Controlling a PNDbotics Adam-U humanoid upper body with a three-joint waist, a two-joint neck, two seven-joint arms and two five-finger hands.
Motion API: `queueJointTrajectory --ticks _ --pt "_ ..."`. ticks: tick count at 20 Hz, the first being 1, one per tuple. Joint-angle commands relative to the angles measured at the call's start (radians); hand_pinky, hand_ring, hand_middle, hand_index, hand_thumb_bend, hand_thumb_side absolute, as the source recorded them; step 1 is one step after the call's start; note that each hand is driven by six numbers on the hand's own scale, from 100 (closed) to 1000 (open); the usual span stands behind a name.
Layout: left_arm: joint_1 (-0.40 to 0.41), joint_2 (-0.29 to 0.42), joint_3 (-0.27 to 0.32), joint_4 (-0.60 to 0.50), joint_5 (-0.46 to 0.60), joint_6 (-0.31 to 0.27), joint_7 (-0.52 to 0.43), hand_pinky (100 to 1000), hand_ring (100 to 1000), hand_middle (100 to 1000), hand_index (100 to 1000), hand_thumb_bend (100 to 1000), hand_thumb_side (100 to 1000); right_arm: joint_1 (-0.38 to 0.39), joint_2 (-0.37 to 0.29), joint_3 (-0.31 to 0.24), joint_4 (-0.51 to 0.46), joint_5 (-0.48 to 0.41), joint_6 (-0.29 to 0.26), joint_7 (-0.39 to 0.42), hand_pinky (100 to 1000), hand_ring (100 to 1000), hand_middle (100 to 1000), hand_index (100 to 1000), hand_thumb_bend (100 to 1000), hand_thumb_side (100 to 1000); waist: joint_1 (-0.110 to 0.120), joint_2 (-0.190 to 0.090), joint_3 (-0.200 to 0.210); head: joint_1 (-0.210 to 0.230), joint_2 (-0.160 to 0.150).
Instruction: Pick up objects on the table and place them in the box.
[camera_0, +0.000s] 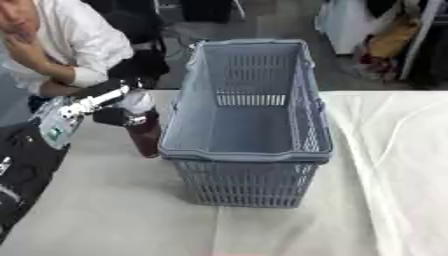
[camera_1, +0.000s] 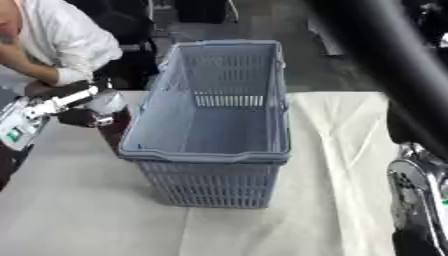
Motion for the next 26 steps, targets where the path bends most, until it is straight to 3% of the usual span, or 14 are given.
queueJointTrajectory --ticks 1,12,13,14,17,22,23,24,25,26 --pt "-0.023 0.022 0.015 -0.001 -0.009 0.0 0.0 1000 954 1000 1000 1000 738 -0.029 0.007 0.002 -0.011 -0.004 -0.002 0.005 299 493 609 818 100 1000 -0.003 -0.008 -0.001 0.011 -0.019" --pt "-0.015 0.015 0.018 0.019 -0.012 0.014 -0.036 978 950 1000 1000 1000 620 -0.034 0.008 0.001 -0.011 -0.006 -0.002 0.008 297 492 608 818 100 1000 -0.007 -0.002 -0.002 0.014 -0.021" --pt "-0.013 0.015 0.018 0.02 -0.013 0.018 -0.041 885 942 1000 1000 1000 561 -0.034 0.008 0.001 -0.011 -0.006 -0.002 0.009 296 491 608 818 100 1000 -0.007 -0.002 -0.001 0.013 -0.021" --pt "-0.012 0.014 0.018 0.022 -0.012 0.022 -0.046 838 930 1000 1000 1000 547 -0.034 0.008 0.001 -0.011 -0.007 -0.002 0.009 296 491 608 818 100 1000 -0.007 -0.002 -0.001 0.013 -0.021" --pt "-0.01 0.011 0.018 0.024 -0.006 0.034 -0.063 560 803 999 1000 991 541 -0.034 0.008 0.001 -0.011 -0.007 -0.001 0.01 295 491 608 817 100 1000 -0.008 -0.002 0.0 0.012 -0.019" --pt "-0.005 0.008 0.018 0.024 0.041 0.05 -0.083 201 497 871 946 784 610 -0.034 0.007 0.0 -0.011 -0.007 -0.002 0.012 294 490 607 817 100 1000 -0.009 -0.002 0.001 0.011 -0.017" --pt "-0.004 0.007 0.017 0.024 0.049 0.054 -0.087 162 457 834 921 743 626 -0.034 0.007 0.0 -0.011 -0.008 -0.002 0.012 294 490 606 817 100 1000 -0.009 -0.002 0.002 0.01 -0.017" --pt "-0.003 0.007 0.016 0.023 0.057 0.057 -0.091 182 477 857 936 767 617 -0.034 0.006 0.0 -0.011 -0.008 -0.001 0.012 294 490 606 817 100 1000 -0.009 -0.002 0.002 0.01 -0.017" --pt "-0.002 0.007 0.014 0.022 0.063 0.06 -0.095 100 373 720 834 676 649 -0.034 0.006 0.0 -0.011 -0.008 -0.002 0.012 294 489 605 817 100 1000 -0.009 -0.002 0.002 0.01 -0.016" --pt "0.0 0.007 0.013 0.021 0.068 0.063 -0.098 100 366 710 821 666 651 -0.034 0.007 0.0 -0.011 -0.008 -0.002 0.012 294 489 605 817 100 1000 -0.009 -0.002 0.002 0.009 -0.016"
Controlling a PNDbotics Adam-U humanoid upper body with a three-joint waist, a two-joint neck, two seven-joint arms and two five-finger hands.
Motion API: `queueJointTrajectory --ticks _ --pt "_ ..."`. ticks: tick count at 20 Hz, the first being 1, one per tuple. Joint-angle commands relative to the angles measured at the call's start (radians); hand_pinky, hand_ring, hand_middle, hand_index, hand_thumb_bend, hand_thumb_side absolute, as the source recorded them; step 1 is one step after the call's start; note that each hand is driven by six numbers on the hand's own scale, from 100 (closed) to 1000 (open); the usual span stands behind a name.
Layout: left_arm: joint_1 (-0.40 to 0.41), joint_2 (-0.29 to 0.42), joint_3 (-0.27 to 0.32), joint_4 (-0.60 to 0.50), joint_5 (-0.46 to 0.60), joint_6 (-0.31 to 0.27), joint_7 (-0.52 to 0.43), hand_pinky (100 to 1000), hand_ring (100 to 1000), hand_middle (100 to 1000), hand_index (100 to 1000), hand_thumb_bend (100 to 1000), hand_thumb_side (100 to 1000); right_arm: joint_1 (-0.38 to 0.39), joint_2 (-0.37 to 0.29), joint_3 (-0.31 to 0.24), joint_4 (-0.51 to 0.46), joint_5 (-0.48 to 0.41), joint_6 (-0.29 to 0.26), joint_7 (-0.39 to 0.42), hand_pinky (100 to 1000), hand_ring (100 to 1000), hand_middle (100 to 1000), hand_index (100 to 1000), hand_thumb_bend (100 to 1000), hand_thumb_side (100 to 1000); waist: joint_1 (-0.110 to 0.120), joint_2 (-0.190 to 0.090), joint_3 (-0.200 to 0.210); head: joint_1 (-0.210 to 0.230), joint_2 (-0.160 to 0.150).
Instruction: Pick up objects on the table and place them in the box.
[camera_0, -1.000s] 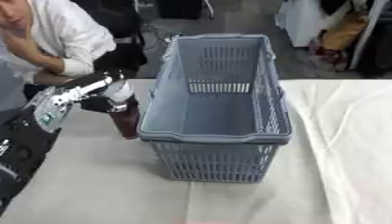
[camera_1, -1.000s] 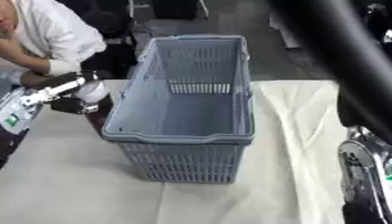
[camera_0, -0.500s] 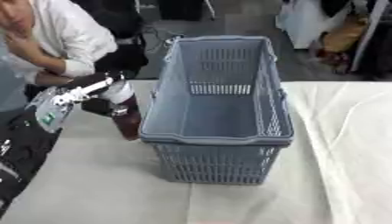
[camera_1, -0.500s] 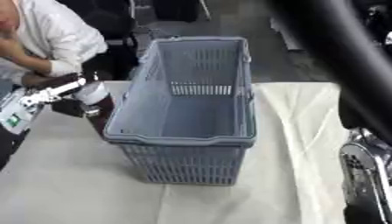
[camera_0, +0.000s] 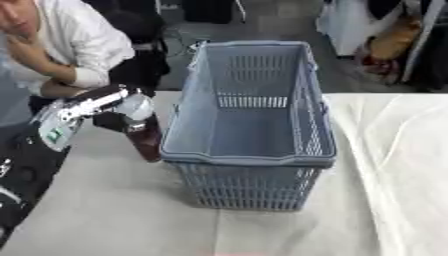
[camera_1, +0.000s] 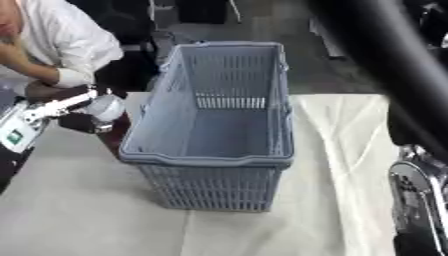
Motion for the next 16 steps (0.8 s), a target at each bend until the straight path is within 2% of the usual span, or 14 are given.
queueJointTrajectory --ticks 1,2,3,4,5,7,9,13,16 --pt "0.003 0.006 -0.007 0.0 0.017 0.007 -0.016 100 310 628 718 573 659 -0.021 -0.001 -0.002 -0.011 -0.006 -0.001 0.001 295 489 604 816 100 1000 -0.004 -0.008 0.002 0.001 -0.007" --pt "0.004 0.005 -0.007 -0.003 0.022 0.007 -0.015 100 319 643 741 597 658 -0.021 -0.001 -0.002 -0.011 -0.006 -0.001 0.001 295 489 604 816 100 1000 -0.004 -0.008 0.002 0.001 -0.006" --pt "0.005 0.005 -0.009 -0.005 0.025 0.006 -0.012 100 286 580 613 465 664 -0.021 -0.001 -0.002 -0.011 -0.006 -0.001 0.001 295 489 603 815 100 1000 -0.004 -0.008 0.001 0.002 -0.006" --pt "0.007 0.005 -0.01 -0.008 0.026 0.003 -0.007 100 286 580 613 465 664 -0.021 -0.001 -0.002 -0.011 -0.007 -0.002 0.001 295 489 603 815 100 1000 -0.004 -0.008 0.001 0.002 -0.006" --pt "0.008 0.005 -0.011 -0.009 0.025 0.001 -0.002 100 261 526 497 406 670 -0.021 -0.001 -0.002 -0.011 -0.007 -0.002 0.0 295 488 602 813 100 1000 -0.004 -0.008 0.001 0.002 -0.006" --pt "0.009 0.004 -0.013 -0.011 0.015 -0.003 0.014 100 265 466 383 334 691 -0.022 0.0 -0.002 -0.011 -0.007 -0.003 -0.001 295 486 600 812 100 1000 -0.004 -0.008 0.0 0.001 -0.006" --pt "0.01 0.002 -0.012 -0.013 0.004 -0.012 0.042 100 248 413 317 285 696 -0.022 0.0 -0.003 -0.011 -0.008 -0.004 -0.003 295 485 599 811 100 1000 -0.004 -0.008 0.0 0.001 -0.006" --pt "0.016 -0.002 -0.011 -0.015 -0.017 -0.049 0.131 100 100 254 299 198 704 -0.024 0.001 -0.003 -0.011 -0.008 -0.006 -0.006 295 484 597 809 100 1000 -0.004 -0.007 -0.001 0.001 -0.005" --pt "0.021 -0.006 -0.014 -0.009 -0.043 -0.077 0.198 100 100 217 289 148 688 -0.025 0.001 -0.003 -0.011 -0.009 -0.008 -0.009 295 483 596 808 100 999 -0.004 -0.007 -0.002 0.0 -0.005"
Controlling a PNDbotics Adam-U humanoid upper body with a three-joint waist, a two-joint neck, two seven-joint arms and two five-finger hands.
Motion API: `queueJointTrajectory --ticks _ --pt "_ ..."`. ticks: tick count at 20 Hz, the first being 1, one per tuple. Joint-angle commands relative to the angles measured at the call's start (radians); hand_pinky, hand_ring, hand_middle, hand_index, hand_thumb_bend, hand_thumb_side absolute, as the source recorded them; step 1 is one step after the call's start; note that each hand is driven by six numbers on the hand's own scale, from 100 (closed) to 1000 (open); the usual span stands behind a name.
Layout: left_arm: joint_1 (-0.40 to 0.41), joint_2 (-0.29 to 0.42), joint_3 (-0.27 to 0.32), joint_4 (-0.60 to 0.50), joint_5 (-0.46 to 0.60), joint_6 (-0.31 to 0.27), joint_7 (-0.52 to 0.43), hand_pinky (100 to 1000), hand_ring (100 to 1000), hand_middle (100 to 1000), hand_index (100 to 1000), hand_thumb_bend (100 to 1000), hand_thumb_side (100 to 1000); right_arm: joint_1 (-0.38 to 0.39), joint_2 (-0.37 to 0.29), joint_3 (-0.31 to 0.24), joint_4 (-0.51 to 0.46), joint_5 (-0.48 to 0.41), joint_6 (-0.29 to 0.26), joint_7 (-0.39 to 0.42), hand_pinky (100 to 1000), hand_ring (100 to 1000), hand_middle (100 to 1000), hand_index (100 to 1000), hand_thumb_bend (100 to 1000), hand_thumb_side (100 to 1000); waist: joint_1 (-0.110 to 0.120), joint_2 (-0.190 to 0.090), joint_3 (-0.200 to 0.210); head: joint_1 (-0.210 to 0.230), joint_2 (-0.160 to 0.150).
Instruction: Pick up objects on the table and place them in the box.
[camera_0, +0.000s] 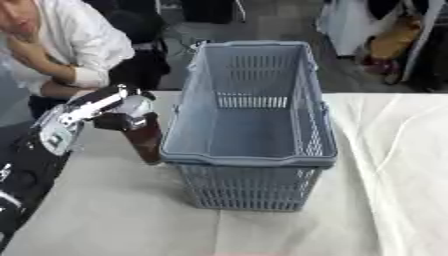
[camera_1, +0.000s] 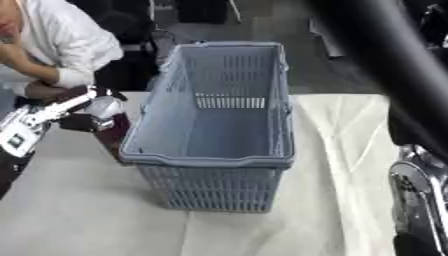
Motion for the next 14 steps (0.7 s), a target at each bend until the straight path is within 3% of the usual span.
queueJointTrajectory --ticks 1,9,14 --pt "0.0 0.003 -0.009 0.002 -0.034 -0.023 0.059 100 100 214 286 127 690 -0.024 0.002 -0.003 -0.011 -0.002 -0.003 -0.004 295 483 595 808 100 999 -0.004 -0.007 -0.001 0.001 -0.005" --pt "-0.008 0.012 -0.009 -0.005 -0.157 -0.044 0.176 100 100 146 161 100 596 -0.025 0.002 -0.003 -0.011 -0.005 -0.006 -0.011 296 481 593 806 100 994 -0.002 -0.008 -0.002 -0.001 -0.002" --pt "-0.013 0.016 -0.007 -0.016 -0.25 -0.043 0.266 100 100 100 117 100 602 -0.026 0.005 -0.003 -0.011 -0.006 -0.007 -0.015 299 482 593 805 100 992 0.0 -0.009 -0.004 -0.003 -0.002"
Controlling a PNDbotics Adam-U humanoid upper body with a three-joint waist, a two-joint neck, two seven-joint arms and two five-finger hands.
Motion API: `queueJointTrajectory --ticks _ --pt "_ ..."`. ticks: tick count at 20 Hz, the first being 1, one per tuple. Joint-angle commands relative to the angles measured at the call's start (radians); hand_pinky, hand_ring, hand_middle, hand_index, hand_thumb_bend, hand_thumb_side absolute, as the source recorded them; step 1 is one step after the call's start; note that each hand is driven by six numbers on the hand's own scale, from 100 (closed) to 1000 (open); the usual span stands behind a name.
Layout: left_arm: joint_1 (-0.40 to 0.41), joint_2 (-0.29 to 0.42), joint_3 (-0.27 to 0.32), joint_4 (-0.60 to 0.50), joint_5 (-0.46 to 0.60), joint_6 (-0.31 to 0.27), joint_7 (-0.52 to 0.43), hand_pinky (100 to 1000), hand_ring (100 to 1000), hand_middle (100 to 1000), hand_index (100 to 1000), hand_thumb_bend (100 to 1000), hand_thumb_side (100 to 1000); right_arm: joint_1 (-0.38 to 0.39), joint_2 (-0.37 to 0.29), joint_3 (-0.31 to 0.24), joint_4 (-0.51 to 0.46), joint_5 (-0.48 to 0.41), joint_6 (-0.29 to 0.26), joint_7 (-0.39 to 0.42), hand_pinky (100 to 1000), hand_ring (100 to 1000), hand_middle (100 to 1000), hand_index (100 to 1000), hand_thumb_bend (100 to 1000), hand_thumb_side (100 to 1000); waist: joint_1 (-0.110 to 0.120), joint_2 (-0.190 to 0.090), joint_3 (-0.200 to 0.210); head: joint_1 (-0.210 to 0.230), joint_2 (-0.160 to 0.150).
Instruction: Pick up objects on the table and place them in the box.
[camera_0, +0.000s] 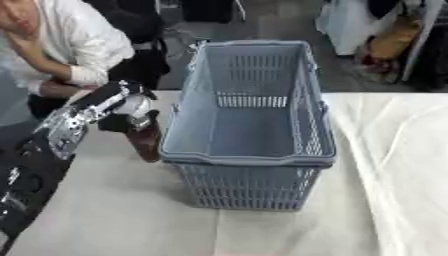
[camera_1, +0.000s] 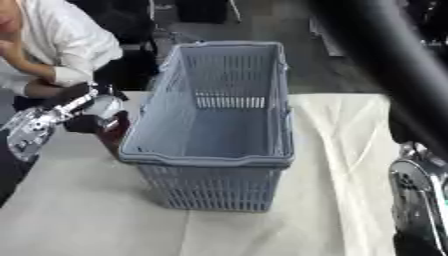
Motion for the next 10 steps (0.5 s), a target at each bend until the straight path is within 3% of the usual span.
queueJointTrajectory --ticks 1,5,10 --pt "-0.013 0.024 0.001 -0.009 -0.052 -0.004 0.058 100 100 100 110 100 611 -0.019 0.004 -0.003 -0.011 -0.006 0.0 -0.006 299 482 593 805 100 992 0.0 -0.01 -0.002 -0.002 -0.001" --pt "-0.023 0.031 0.001 0.008 -0.06 -0.002 0.078 100 100 100 108 100 610 -0.018 0.004 -0.003 -0.011 -0.006 0.0 -0.008 299 482 592 805 100 992 0.002 -0.012 -0.001 -0.01 0.003" --pt "-0.045 0.046 -0.004 0.019 -0.078 0.027 0.008 100 100 100 104 100 608 -0.015 0.002 -0.003 -0.011 -0.005 0.001 -0.009 300 482 592 805 100 991 0.007 -0.015 0.001 -0.016 0.009"
